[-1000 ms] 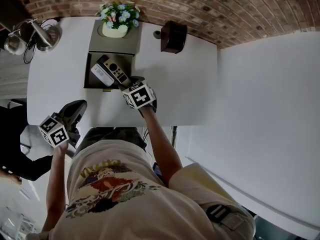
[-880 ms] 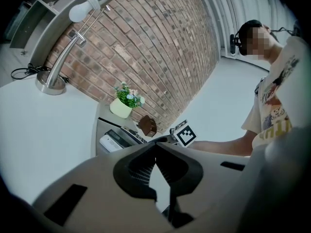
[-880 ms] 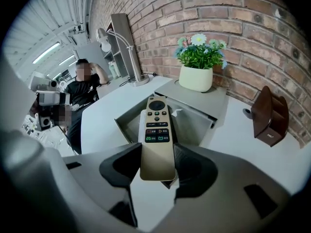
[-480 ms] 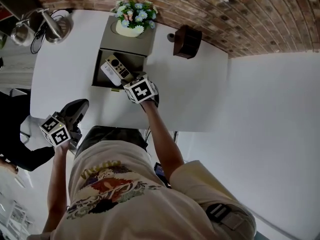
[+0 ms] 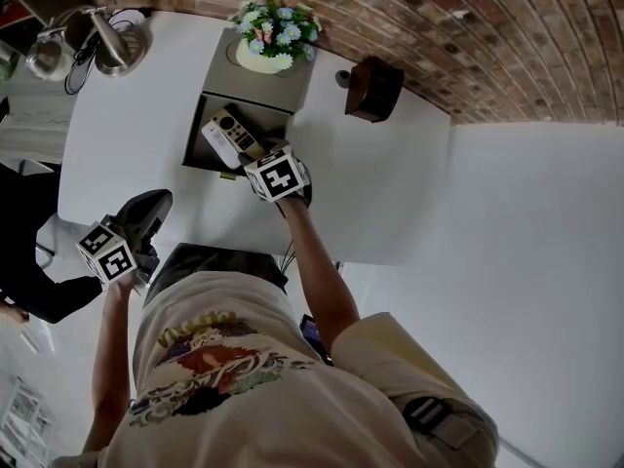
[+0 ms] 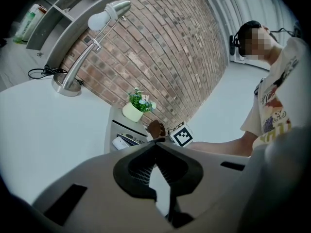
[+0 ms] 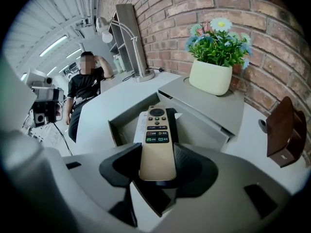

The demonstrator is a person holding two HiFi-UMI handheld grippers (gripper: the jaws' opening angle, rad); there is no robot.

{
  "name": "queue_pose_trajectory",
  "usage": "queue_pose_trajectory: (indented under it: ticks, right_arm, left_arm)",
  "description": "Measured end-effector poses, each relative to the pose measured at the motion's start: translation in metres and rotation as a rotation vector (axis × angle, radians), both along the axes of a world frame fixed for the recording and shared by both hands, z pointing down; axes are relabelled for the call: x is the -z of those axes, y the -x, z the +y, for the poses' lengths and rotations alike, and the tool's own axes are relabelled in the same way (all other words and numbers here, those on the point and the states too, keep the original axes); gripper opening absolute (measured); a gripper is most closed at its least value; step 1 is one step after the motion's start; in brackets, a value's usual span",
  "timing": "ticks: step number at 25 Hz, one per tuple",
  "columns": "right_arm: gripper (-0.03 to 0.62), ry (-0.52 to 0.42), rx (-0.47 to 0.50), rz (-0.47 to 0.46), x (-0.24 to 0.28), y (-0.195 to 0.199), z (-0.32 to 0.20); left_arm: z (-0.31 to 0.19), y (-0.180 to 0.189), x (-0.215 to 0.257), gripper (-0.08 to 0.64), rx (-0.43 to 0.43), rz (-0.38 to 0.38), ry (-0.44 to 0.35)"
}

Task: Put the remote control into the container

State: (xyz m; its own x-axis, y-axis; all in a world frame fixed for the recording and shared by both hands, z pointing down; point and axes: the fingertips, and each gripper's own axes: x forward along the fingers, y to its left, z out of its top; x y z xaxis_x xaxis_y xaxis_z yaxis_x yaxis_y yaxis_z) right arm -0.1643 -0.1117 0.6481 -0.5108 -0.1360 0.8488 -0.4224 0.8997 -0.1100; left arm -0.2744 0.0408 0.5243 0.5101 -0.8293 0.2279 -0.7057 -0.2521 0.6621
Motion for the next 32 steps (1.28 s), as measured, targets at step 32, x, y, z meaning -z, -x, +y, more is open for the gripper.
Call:
queue_pose_trajectory:
  ticks: [32]
  right_arm:
    - [0.031,-0.119,-0.046,-0.310,0.110,-0.005,0.038]
  left_arm:
    - [-0.025,-0.035,0.029,0.005,-0.162,0.012,-0.098]
